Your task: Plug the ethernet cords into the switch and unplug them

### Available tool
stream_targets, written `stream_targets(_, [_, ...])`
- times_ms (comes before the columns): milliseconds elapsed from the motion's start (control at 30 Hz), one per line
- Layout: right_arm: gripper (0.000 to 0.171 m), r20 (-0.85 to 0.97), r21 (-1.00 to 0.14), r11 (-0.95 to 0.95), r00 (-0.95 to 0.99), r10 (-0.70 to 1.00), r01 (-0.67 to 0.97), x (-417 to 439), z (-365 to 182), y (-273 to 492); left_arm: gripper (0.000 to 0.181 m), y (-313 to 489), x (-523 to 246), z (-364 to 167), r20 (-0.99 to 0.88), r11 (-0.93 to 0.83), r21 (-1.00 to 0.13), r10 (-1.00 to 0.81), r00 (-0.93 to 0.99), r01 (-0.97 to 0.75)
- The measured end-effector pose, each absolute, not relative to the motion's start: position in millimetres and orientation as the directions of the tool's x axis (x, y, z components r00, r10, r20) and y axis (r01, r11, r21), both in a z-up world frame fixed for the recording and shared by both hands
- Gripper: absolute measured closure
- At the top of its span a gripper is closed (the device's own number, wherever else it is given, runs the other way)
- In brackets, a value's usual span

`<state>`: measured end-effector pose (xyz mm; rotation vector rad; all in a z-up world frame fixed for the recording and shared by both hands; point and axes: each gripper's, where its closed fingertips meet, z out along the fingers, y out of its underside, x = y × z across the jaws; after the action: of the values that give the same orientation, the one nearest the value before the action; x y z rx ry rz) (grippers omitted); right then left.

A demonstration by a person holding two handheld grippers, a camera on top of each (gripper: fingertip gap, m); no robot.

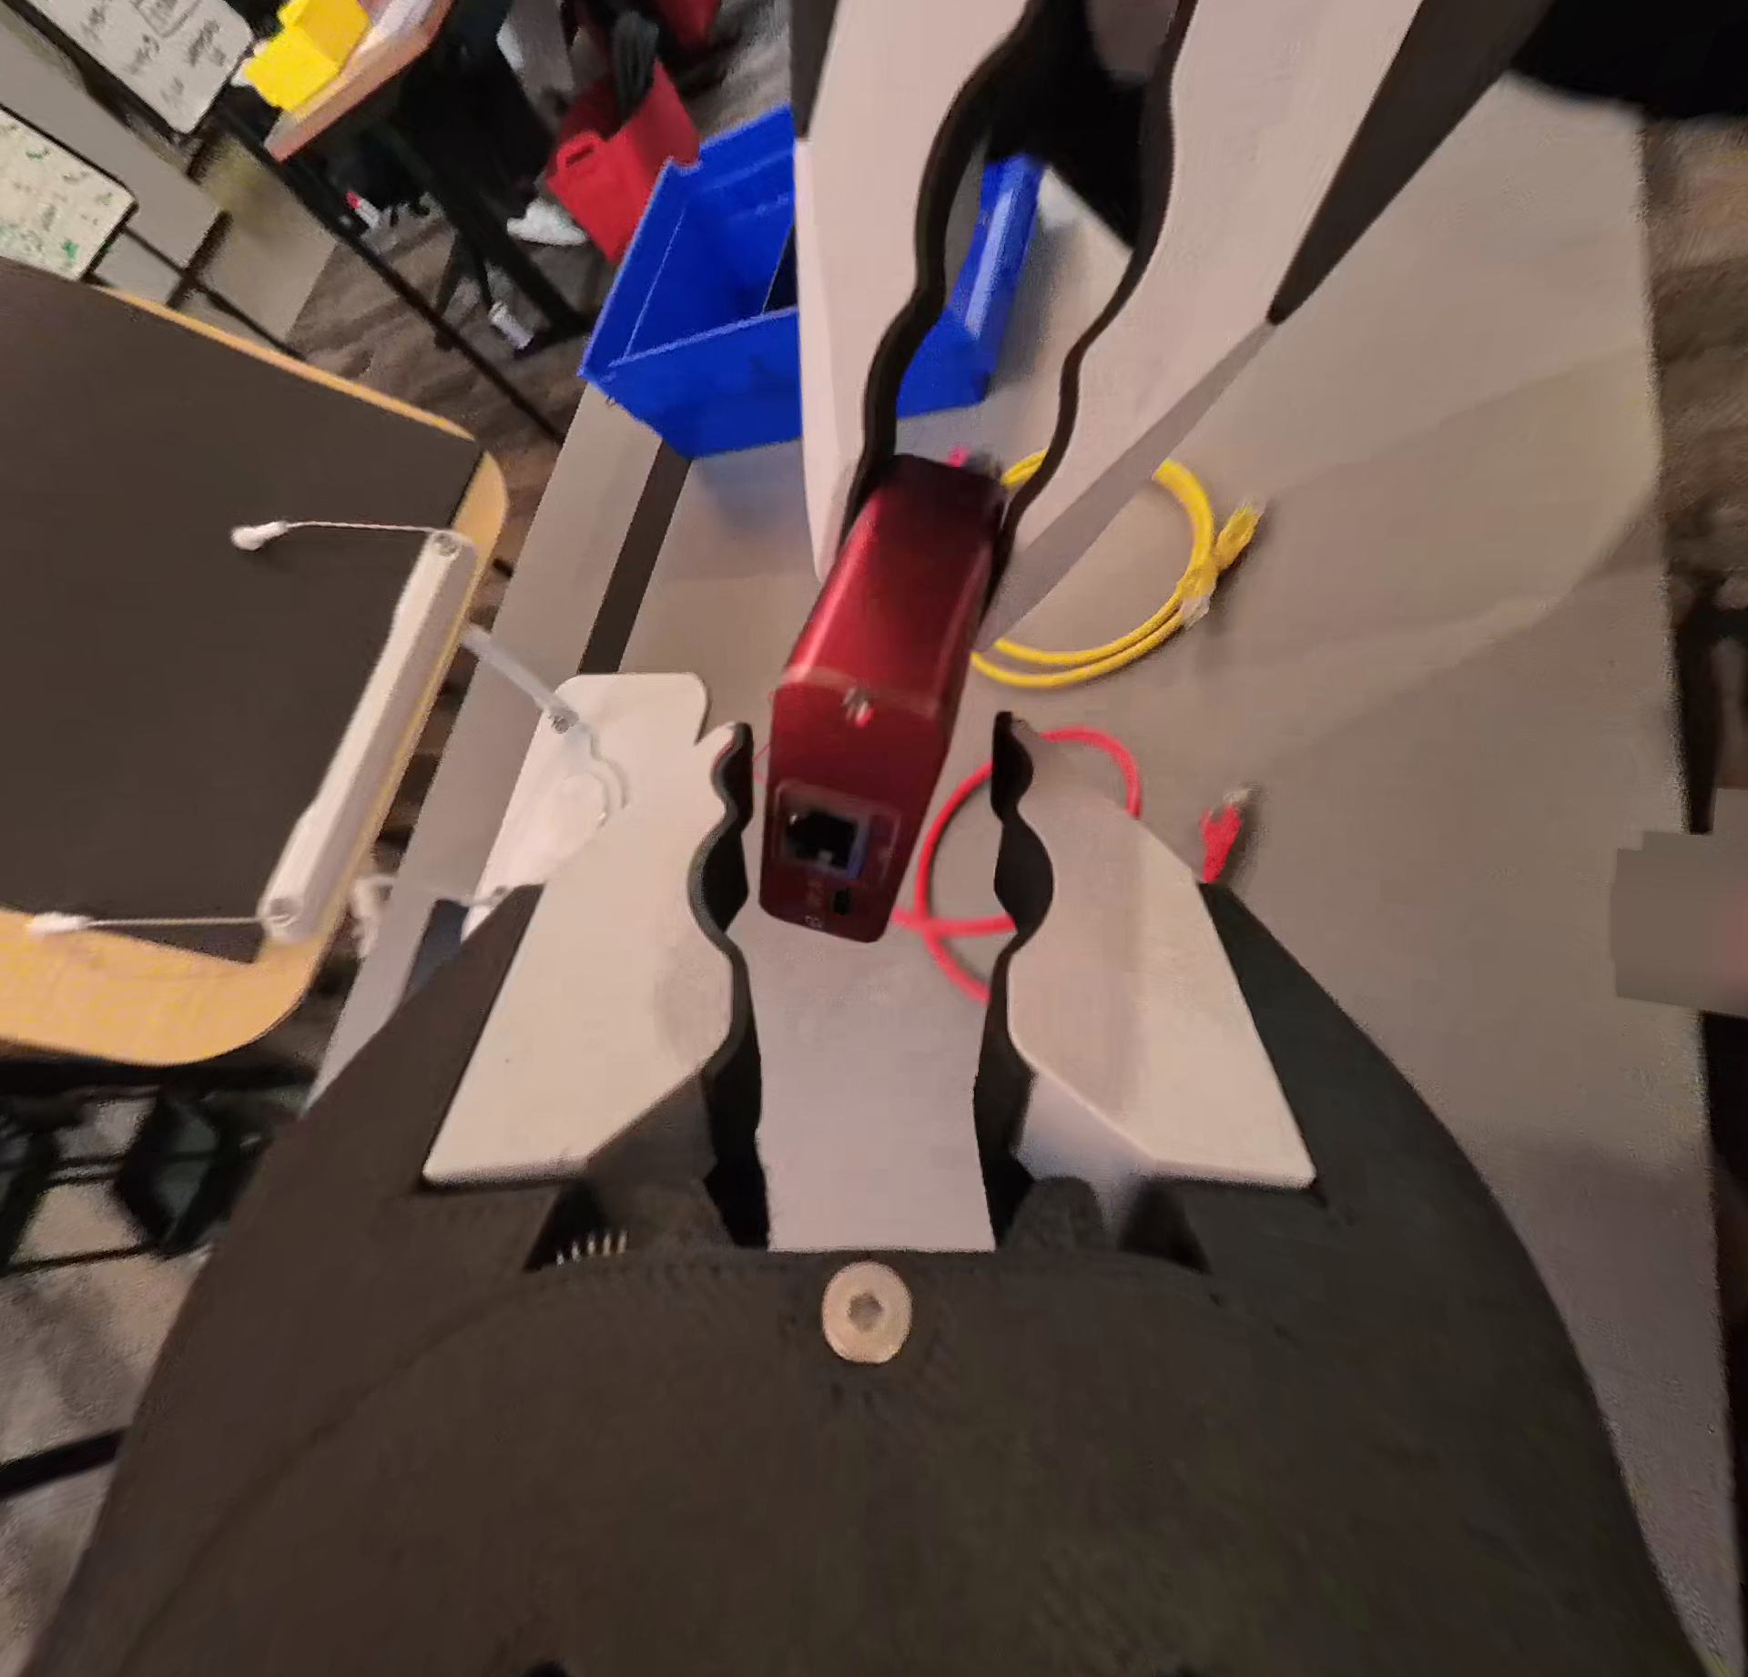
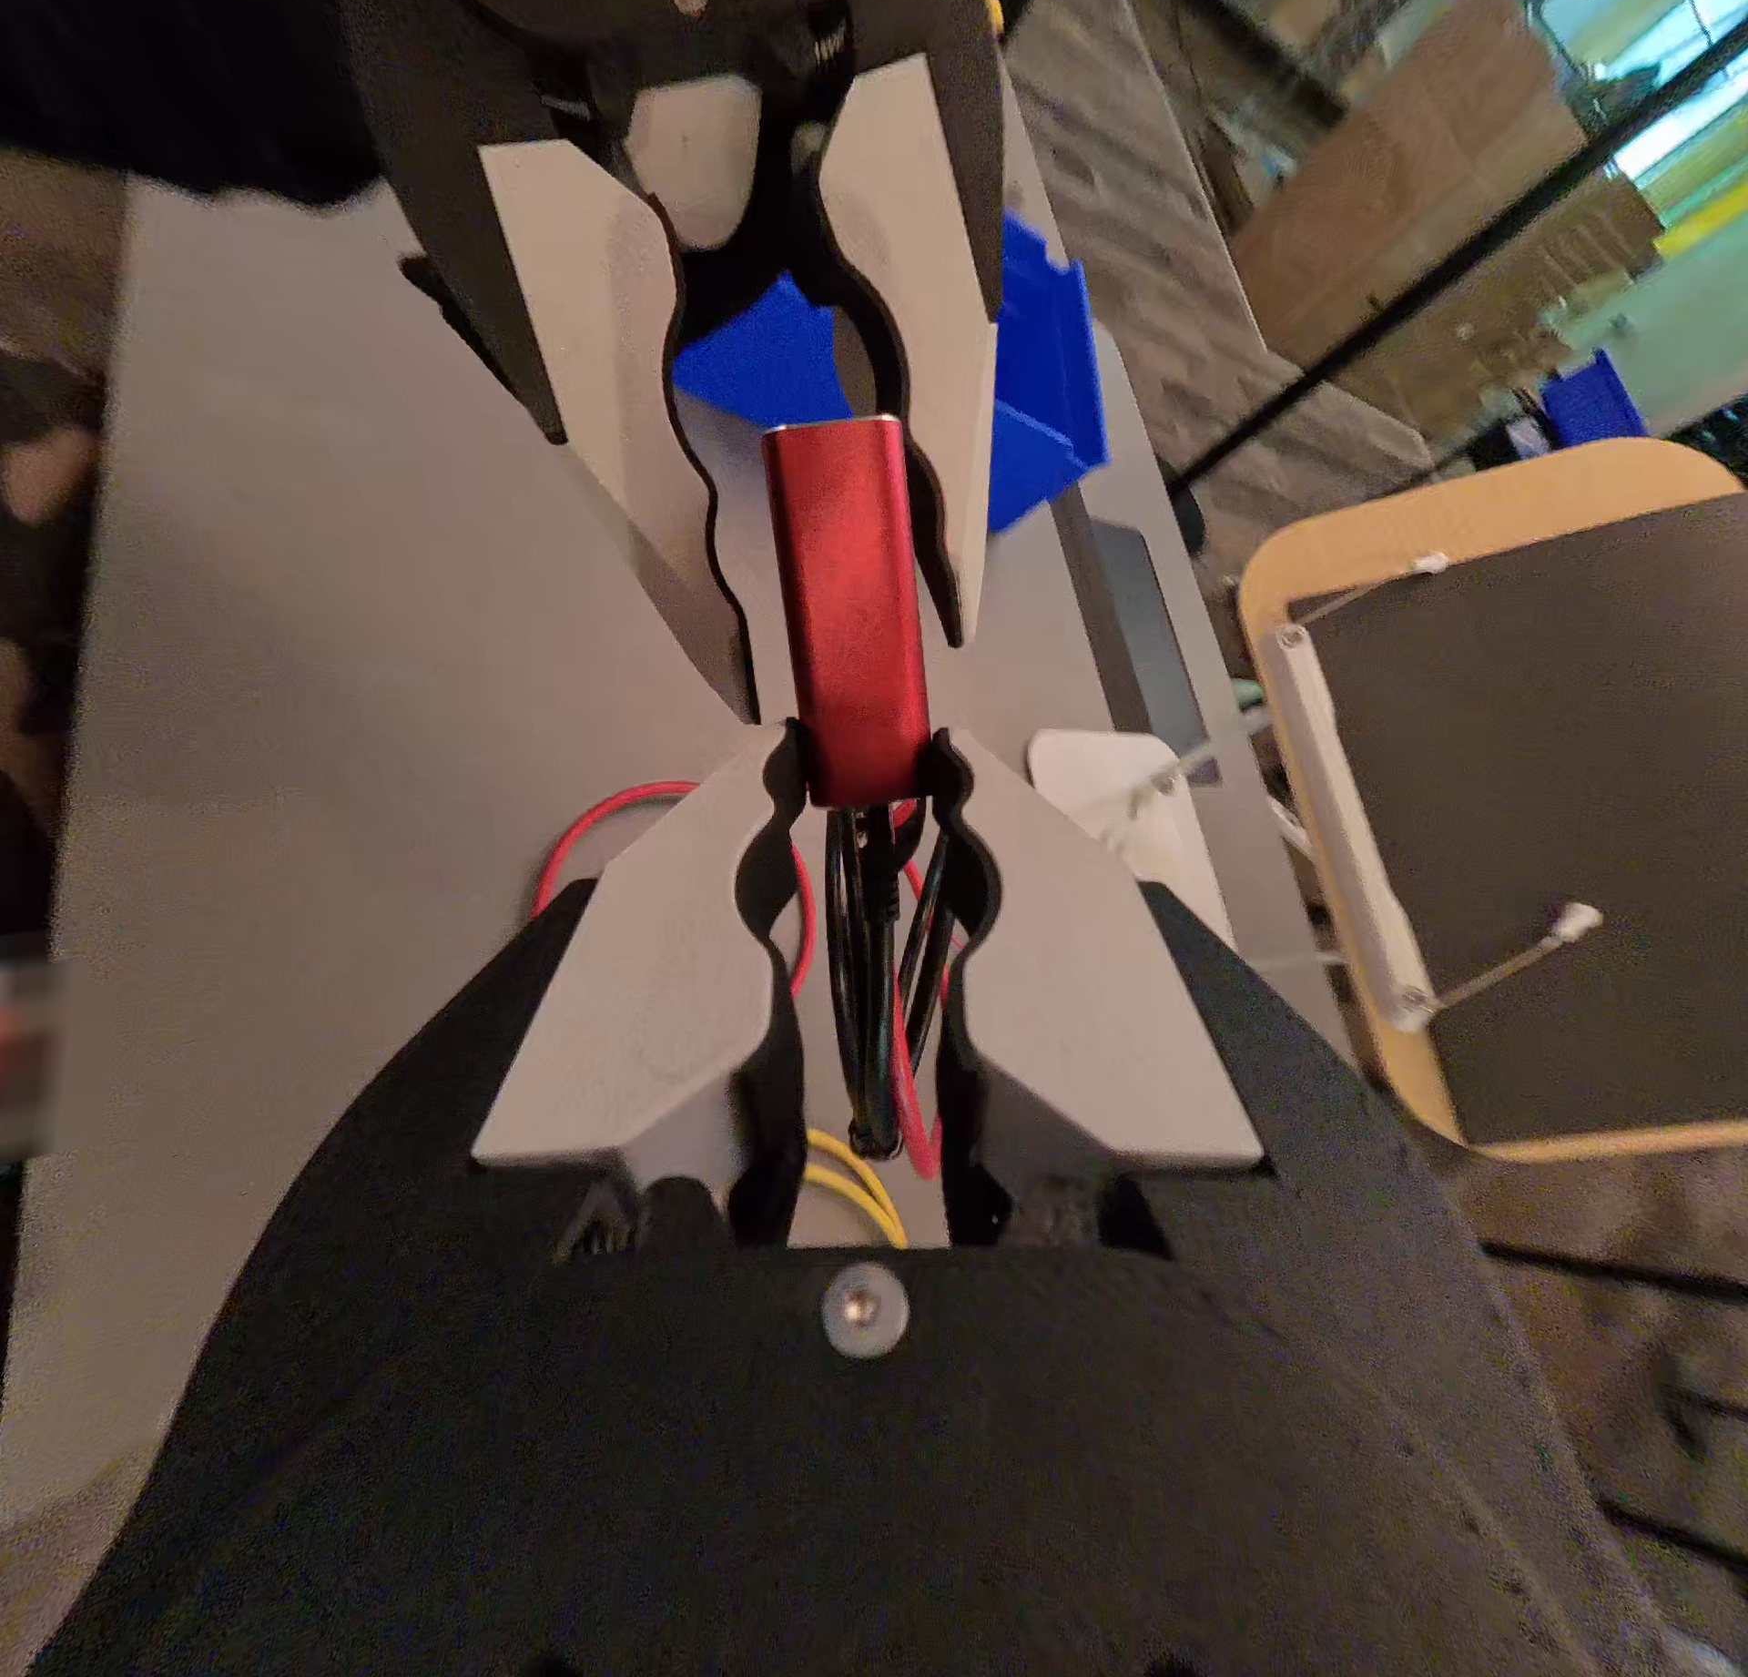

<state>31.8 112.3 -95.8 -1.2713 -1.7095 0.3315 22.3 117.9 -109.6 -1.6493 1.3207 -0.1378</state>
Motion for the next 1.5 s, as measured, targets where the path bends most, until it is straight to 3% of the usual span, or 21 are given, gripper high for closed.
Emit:
stream_targets(100, [0.147, 0.603, -0.550, 0.459, -0.049, 0.796, 0.698, 26, -103, 107, 0.135, 120, 23, -119, -0.551, 0.077, -0.622, -0.750, 0.365, -0.780])
stream_targets(200, [0.148, 0.625, -0.506, 0.468, -0.066, 0.778, 0.725, 21, -106, 102, 0.149, 122, 19, -128, -0.589, 0.065, -0.554, -0.735, 0.335, -0.830])
stream_targets(367, [0.144, 0.593, -0.616, 0.482, -0.036, 0.804, 0.623, 18, -87, 96, 0.156, 119, 19, -117, -0.586, 0.090, -0.594, -0.729, 0.354, -0.800])
stream_targets(533, [0.128, 0.542, -0.684, 0.463, -0.033, 0.840, 0.564, 33, -88, 106, 0.156, 114, 23, -100, -0.586, 0.161, -0.659, -0.723, 0.367, -0.735])
stream_targets(600, [0.137, 0.540, -0.679, 0.462, -0.038, 0.841, 0.571, 33, -95, 110, 0.156, 107, 29, -94, -0.580, 0.205, -0.681, -0.737, 0.347, -0.703])
stream_targets(633, [0.155, 0.552, -0.667, 0.470, -0.040, 0.833, 0.578, 34, -98, 112, 0.156, 106, 31, -94, -0.586, 0.218, -0.680, -0.735, 0.340, -0.700])
stream_targets(667, [0.161, 0.569, -0.655, 0.480, -0.037, 0.821, 0.583, 34, -98, 113, 0.156, 105, 31, -94, -0.592, 0.228, -0.677, -0.733, 0.335, -0.699])
stream_targets(800, [0.162, 0.628, -0.585, 0.495, -0.028, 0.778, 0.643, 38, -96, 117, 0.153, 110, 31, -95, -0.555, 0.206, -0.713, -0.750, 0.360, -0.670])
stream_targets(900, [0.162, 0.708, -0.483, 0.511, -0.026, 0.705, 0.711, 39, -96, 121, 0.130, 122, 20, -105, -0.551, 0.122, -0.678, -0.737, 0.391, -0.725])
stream_targets(1267, [0.162, 0.819, -0.338, 0.577, -0.070, 0.570, 0.744, 30, -87, 108, 0.133, 130, 13, -130, -0.672, 0.086, -0.488, -0.672, 0.311, -0.868])
stream_targets(1500, [0.162, 0.813, -0.373, 0.601, -0.062, 0.579, 0.707, 30, -84, 108, 0.134, 125, 18, -124, -0.627, 0.079, -0.547, -0.699, 0.345, -0.834])
